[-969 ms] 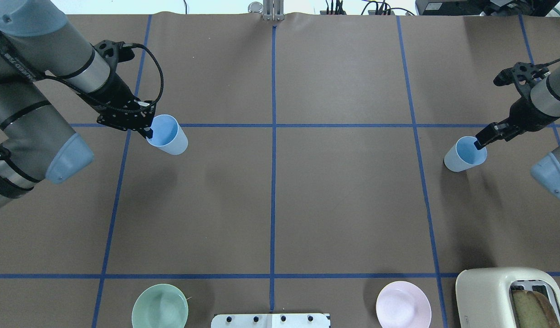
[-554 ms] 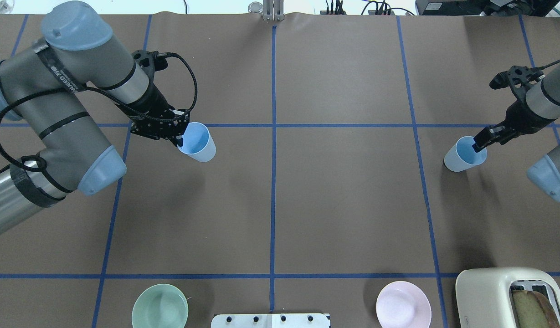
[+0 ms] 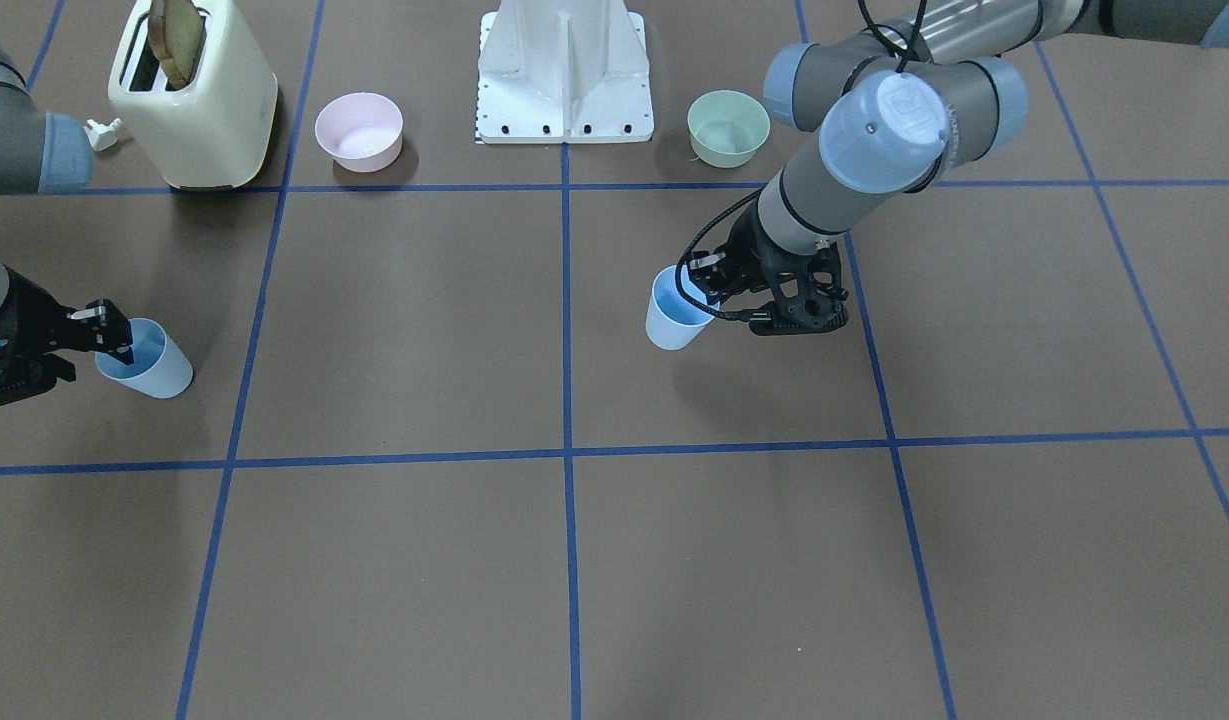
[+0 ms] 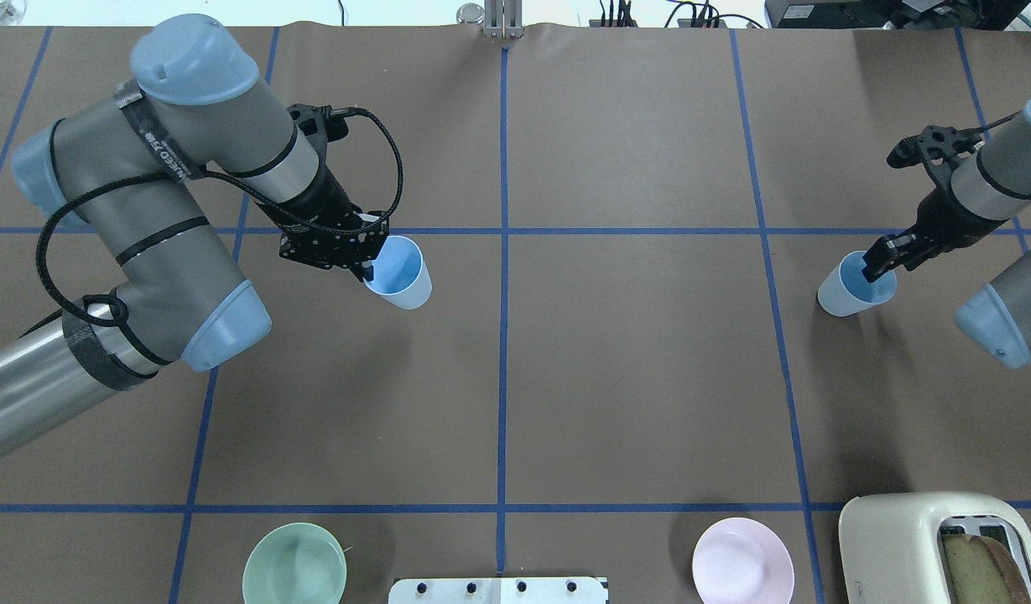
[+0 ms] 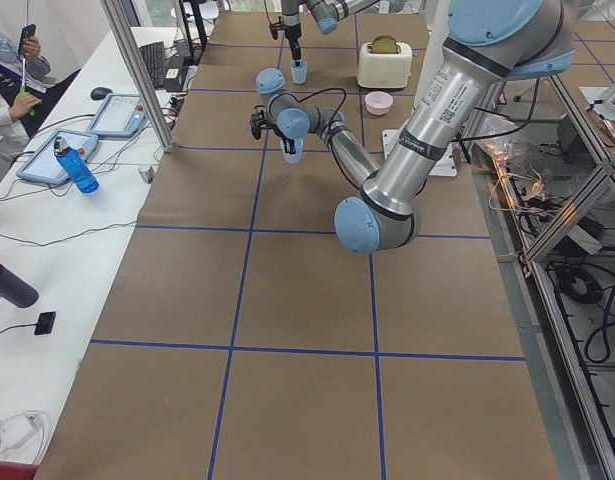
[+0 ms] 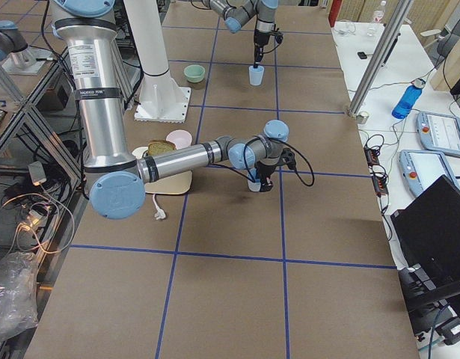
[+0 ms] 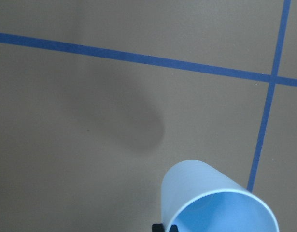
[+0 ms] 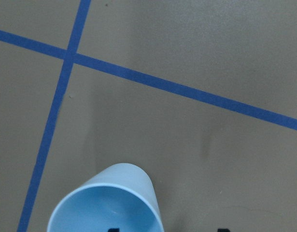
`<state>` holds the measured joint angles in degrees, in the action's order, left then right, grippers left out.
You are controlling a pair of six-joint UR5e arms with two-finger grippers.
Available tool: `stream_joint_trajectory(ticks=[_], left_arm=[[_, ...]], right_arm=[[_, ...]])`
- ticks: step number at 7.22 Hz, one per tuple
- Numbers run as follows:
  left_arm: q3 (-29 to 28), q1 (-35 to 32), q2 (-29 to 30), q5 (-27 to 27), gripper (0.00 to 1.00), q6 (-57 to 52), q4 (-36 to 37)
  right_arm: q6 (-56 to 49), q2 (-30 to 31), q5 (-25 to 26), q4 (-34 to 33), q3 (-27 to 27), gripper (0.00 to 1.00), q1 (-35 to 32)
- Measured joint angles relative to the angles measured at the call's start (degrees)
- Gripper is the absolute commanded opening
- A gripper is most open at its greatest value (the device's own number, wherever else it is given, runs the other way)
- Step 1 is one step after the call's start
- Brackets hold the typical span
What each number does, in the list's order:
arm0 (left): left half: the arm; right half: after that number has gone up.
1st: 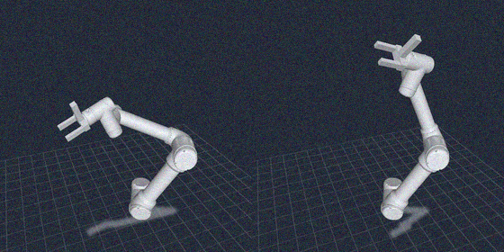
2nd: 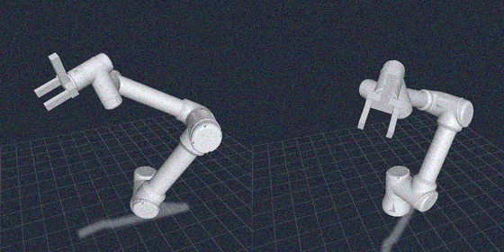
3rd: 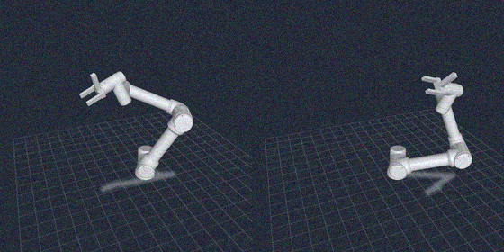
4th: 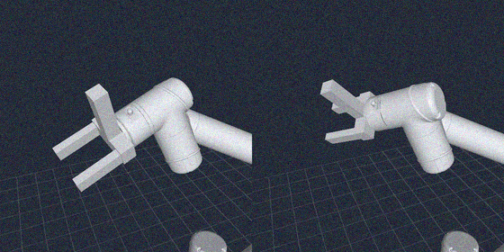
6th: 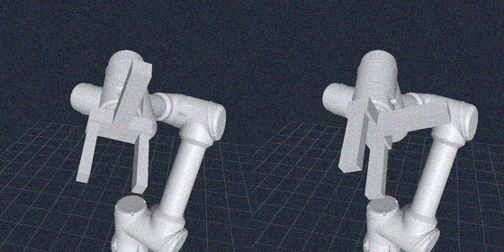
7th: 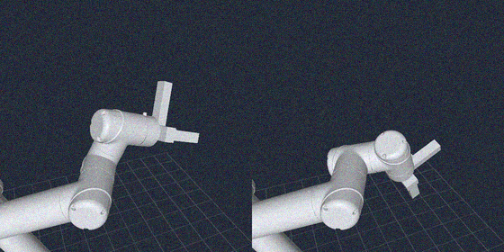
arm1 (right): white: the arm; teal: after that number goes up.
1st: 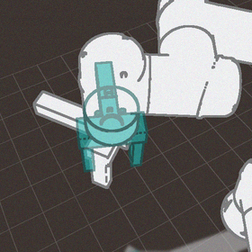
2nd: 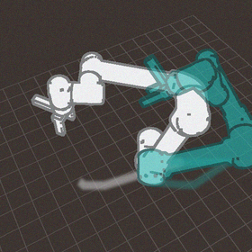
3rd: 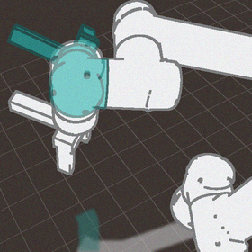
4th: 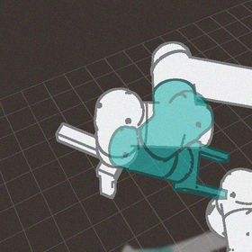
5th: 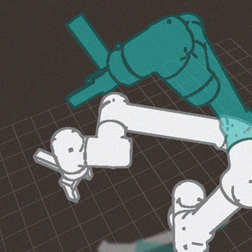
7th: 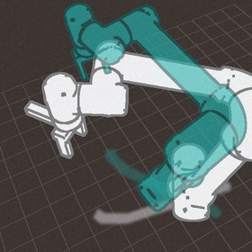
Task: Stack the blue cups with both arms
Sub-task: 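Carry the left cup to the centre while the right carries its cup toward it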
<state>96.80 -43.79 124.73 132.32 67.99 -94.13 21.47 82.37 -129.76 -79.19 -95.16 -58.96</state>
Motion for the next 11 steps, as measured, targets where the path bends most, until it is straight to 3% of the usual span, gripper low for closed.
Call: stream_joint_trajectory(ticks=[2, 8, 11], left_arm=[[0.0, 0.4, 0.4, 0.0, 0.0, 0.5, 0.0], [0.0, 1.2, 1.5, -0.1, 0.0, 1.7, 0.0], [-1.1, 3.7, 3.4, -3.8, 0.0, 3.3, 0.1]], right_arm=[[0.4, -0.2, 0.0, 0.0, 0.0, 0.01, 0.1], [5.2, -0.7, -0.2, 0.0, -1.7, 0.0, 0.1], [5.8, -2.9, -0.3, -0.5, -2.9, 0.0, -0.1]])
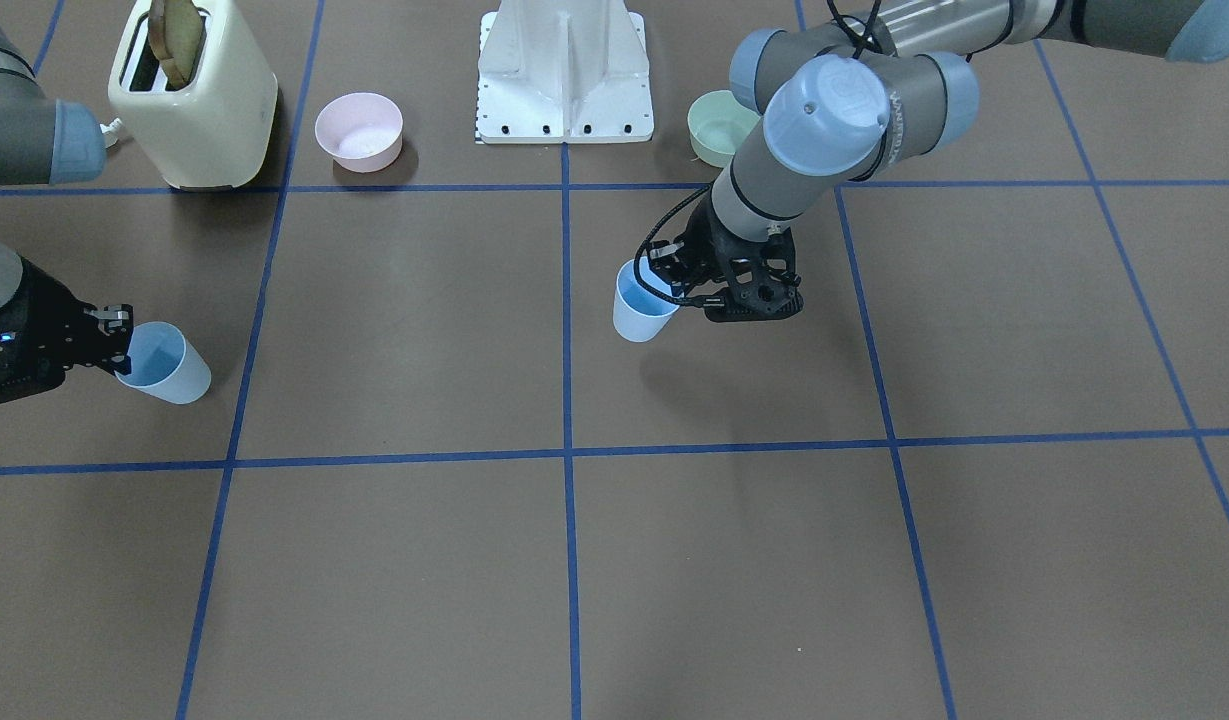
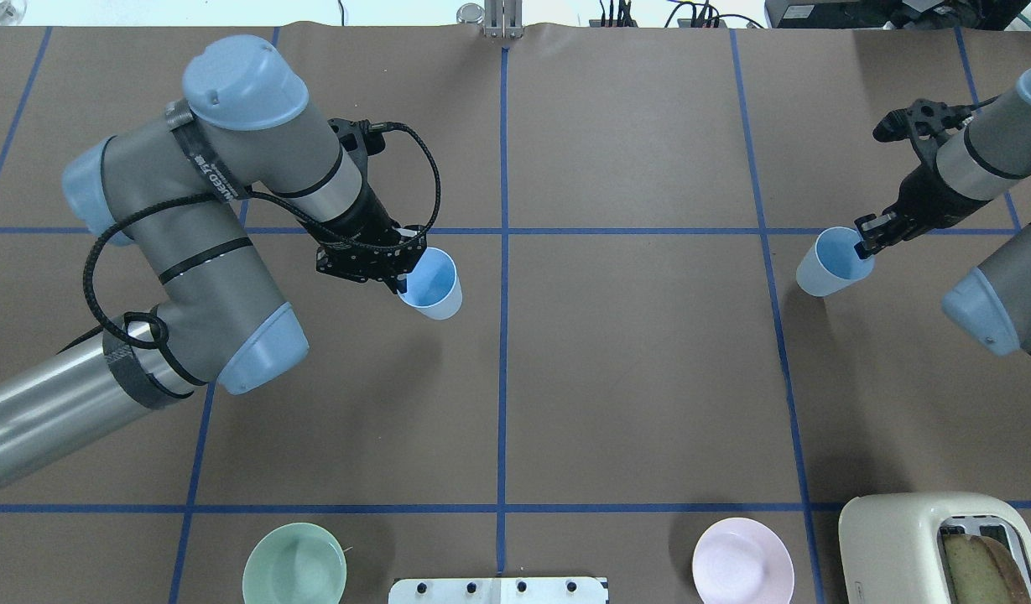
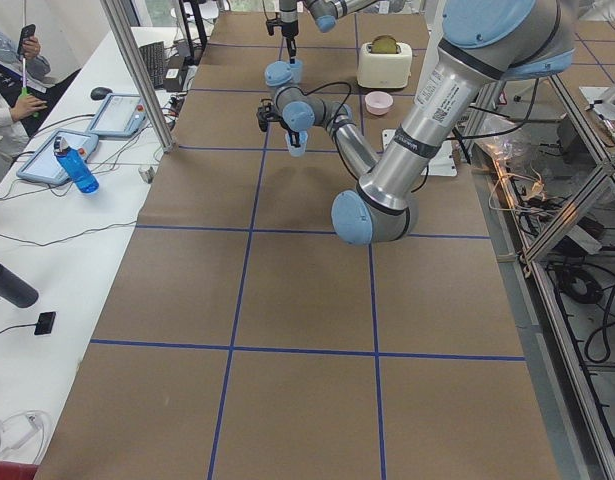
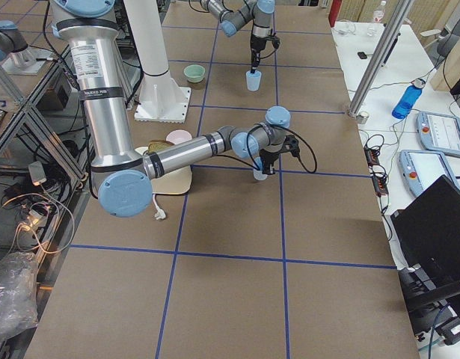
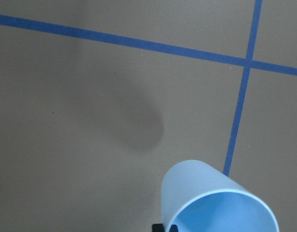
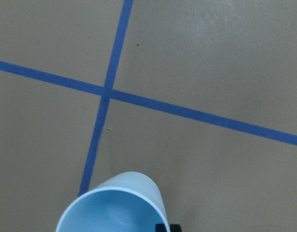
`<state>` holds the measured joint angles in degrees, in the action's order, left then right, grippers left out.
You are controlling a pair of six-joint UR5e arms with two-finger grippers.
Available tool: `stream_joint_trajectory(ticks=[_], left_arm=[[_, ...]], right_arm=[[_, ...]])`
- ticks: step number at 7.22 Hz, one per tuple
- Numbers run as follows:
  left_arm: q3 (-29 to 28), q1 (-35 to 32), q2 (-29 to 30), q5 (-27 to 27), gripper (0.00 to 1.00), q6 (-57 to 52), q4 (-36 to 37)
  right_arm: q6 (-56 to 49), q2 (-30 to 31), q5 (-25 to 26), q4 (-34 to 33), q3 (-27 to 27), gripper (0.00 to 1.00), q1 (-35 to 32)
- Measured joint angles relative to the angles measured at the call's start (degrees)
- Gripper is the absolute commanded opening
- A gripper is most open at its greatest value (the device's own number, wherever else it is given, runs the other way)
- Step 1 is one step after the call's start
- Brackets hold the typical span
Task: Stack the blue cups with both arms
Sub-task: 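Carry the left cup to the centre while the right carries its cup toward it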
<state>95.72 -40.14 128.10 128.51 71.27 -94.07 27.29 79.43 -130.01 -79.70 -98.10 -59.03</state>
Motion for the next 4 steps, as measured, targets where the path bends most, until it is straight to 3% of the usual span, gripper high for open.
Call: stream_joint_trajectory(ticks=[4], left_arm=[[-6.0, 3.6, 5.3, -2.6, 0.0, 2.7, -1.3]], right_arm=[[3.9, -5.6, -0.1, -2.2, 0.1, 0.0, 0.0]])
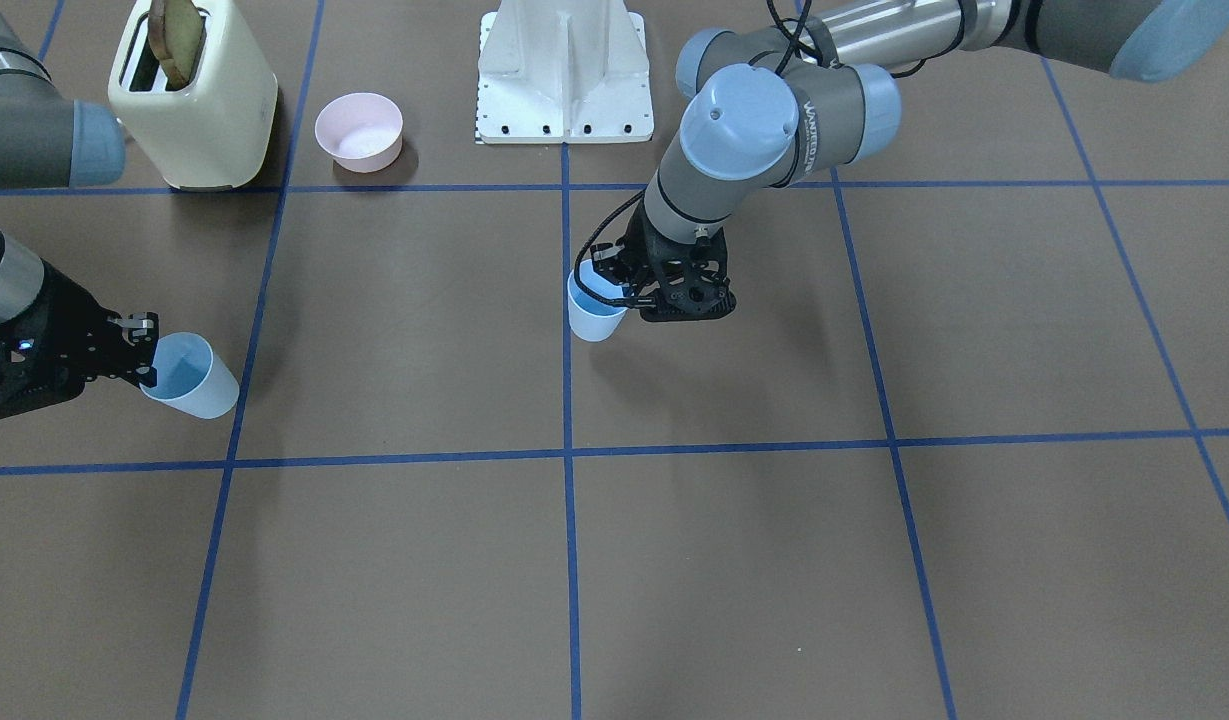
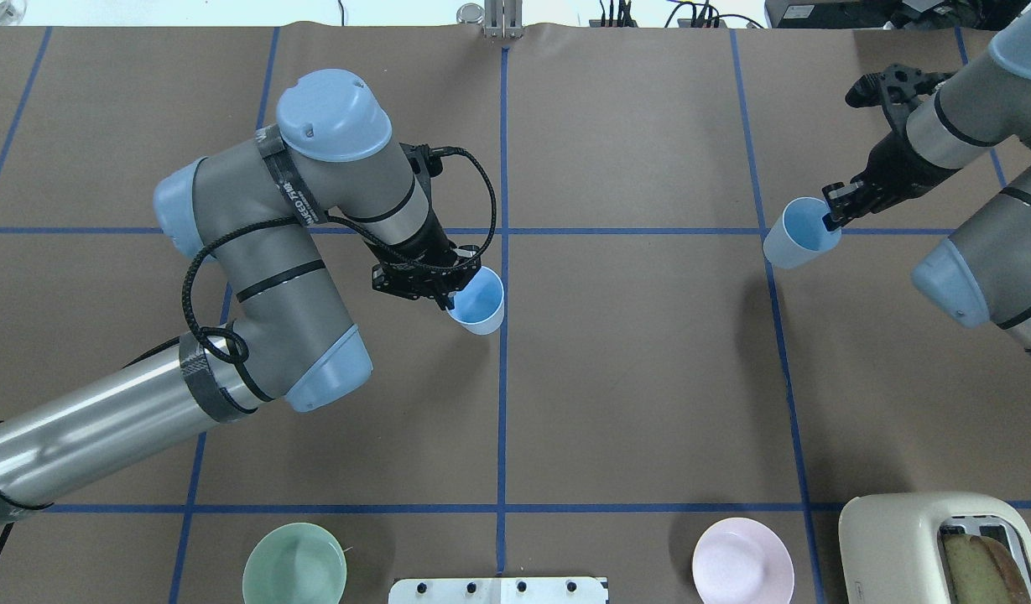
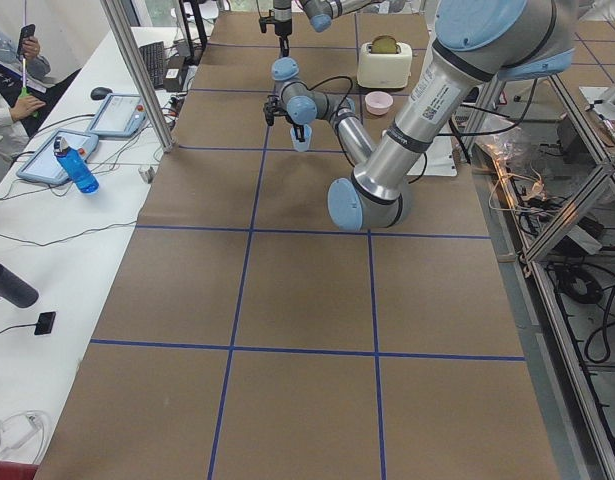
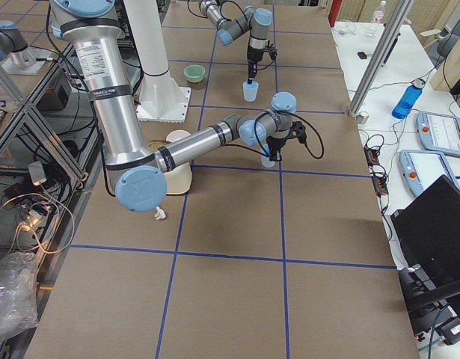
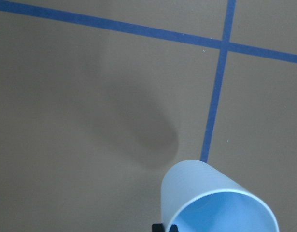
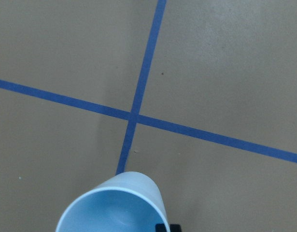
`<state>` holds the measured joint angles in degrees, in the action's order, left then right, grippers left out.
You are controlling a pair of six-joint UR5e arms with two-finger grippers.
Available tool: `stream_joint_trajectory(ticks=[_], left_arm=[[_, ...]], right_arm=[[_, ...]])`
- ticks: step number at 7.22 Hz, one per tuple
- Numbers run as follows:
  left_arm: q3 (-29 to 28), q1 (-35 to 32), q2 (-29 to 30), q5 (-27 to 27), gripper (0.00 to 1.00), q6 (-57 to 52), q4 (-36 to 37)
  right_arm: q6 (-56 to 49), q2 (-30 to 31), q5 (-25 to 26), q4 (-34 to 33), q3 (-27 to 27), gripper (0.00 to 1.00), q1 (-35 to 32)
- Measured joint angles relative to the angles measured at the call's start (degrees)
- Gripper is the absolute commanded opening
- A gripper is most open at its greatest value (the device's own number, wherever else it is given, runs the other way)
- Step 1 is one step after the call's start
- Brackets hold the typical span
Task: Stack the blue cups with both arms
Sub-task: 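Carry the left cup to the centre while the right carries its cup toward it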
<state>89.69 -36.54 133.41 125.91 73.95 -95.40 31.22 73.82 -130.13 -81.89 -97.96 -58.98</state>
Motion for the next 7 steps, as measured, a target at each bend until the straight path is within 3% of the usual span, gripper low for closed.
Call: stream_joint_trajectory(ticks=[2, 6, 7], left_arm=[[-2.6, 0.7, 1.1, -0.1, 0.0, 0.4, -1.9], [-4.1, 1.8, 1.4, -0.2, 0.0, 0.8, -3.7], [-4.3, 2.0, 1.5, -0.2, 0.09, 0.8, -4.0]], right_arm=[[0.4, -3.9, -0.1, -4.5, -0.2, 0.0, 0.0], [2.7, -7.8, -0.2, -6.5, -0.1, 0.0, 0.2], [3.6, -8.5, -0.2, -6.6, -0.1, 0.0, 0.3]])
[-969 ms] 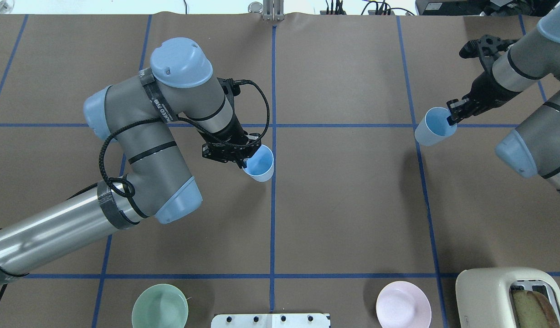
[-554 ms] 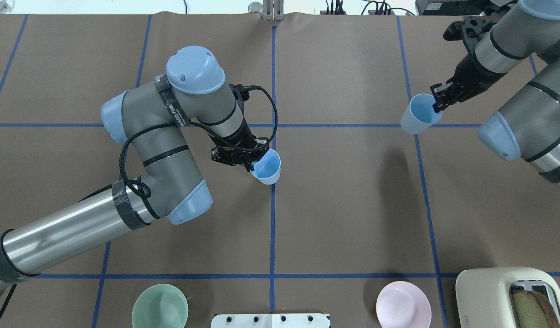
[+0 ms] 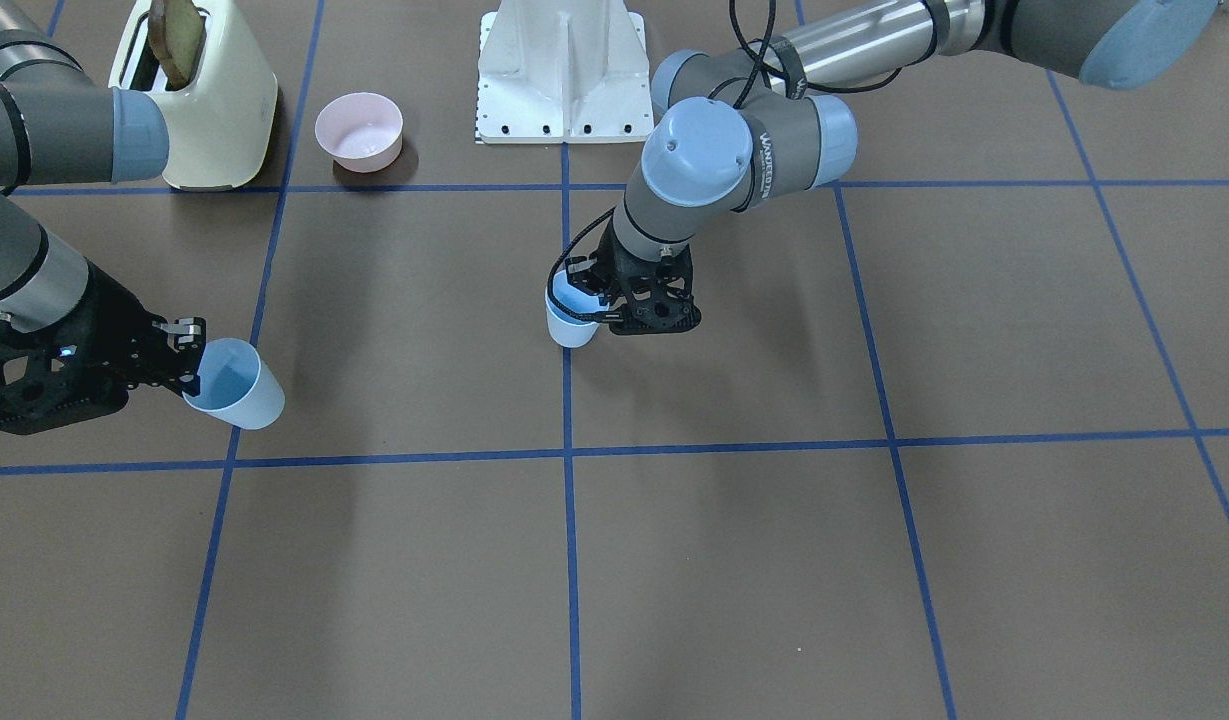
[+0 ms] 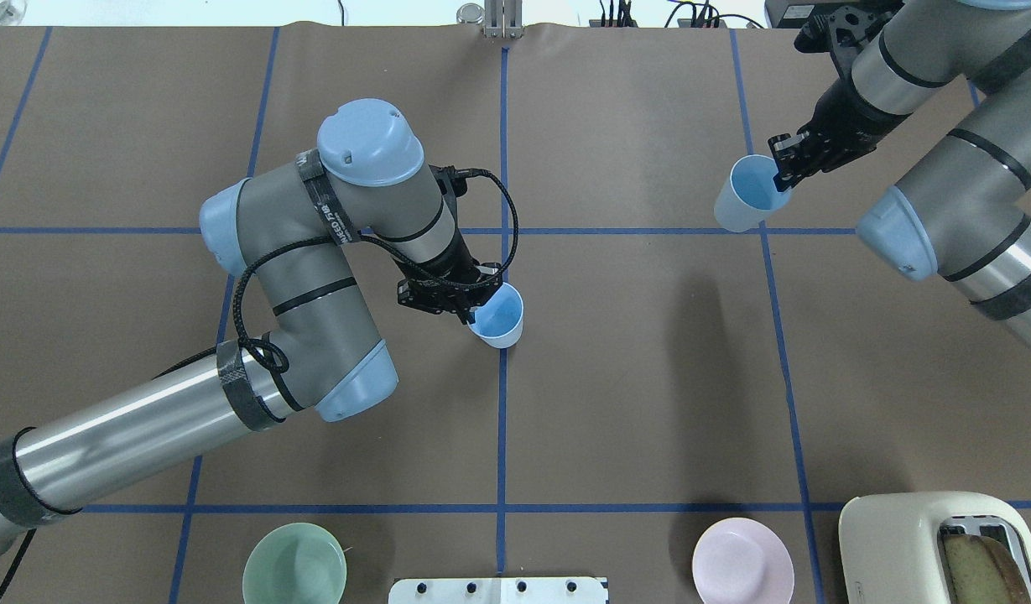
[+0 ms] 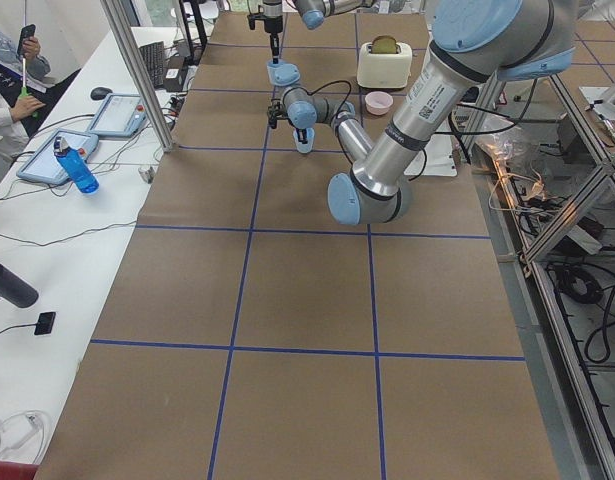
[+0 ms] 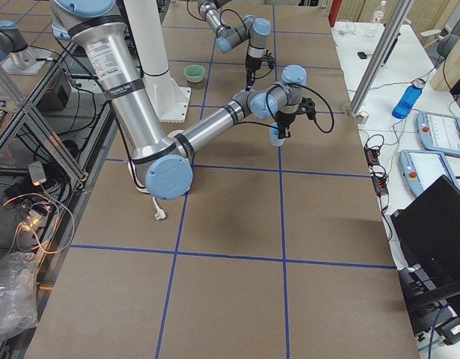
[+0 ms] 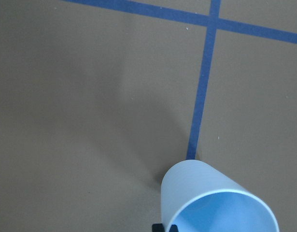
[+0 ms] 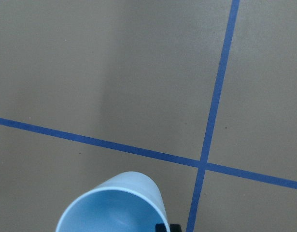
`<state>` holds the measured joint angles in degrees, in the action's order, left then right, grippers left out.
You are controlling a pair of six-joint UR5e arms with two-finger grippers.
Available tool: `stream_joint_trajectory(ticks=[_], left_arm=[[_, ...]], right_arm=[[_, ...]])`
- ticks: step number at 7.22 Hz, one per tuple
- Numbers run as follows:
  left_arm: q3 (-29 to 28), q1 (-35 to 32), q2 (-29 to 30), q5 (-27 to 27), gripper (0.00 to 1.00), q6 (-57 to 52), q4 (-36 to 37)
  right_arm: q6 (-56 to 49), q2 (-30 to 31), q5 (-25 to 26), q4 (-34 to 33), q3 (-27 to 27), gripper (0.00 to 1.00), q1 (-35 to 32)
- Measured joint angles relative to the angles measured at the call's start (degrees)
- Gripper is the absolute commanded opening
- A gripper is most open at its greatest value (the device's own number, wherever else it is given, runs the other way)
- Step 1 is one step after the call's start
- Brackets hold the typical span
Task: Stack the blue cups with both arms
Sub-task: 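Carry the left cup to the centre while the right carries its cup toward it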
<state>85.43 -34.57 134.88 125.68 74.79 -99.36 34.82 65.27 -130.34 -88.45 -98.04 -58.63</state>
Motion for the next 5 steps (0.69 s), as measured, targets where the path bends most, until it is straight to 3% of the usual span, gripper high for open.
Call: stream_joint_trajectory(ticks=[1, 2, 4, 5], left_arm=[[-0.1, 0.1, 0.0, 0.0, 0.14, 0.0, -0.2], [-0.2, 0.2, 0.0, 0.0, 0.4, 0.0, -0.4], [-0.3, 0.3, 0.1, 0.0, 0.75, -0.1, -0.5], [-0.2, 0.3, 0.2, 0.1, 0.84, -0.1, -0.7]], right_arm=[[0.5, -0.5, 0.0, 0.0, 0.0, 0.0, 0.1], [0.8, -1.0, -0.1, -0.1, 0.1, 0.0, 0.2], [1.5, -1.9, -0.1, -0.5, 0.1, 0.0, 0.3], [1.9, -2.7, -0.2, -1.1, 0.1, 0.0, 0.3]])
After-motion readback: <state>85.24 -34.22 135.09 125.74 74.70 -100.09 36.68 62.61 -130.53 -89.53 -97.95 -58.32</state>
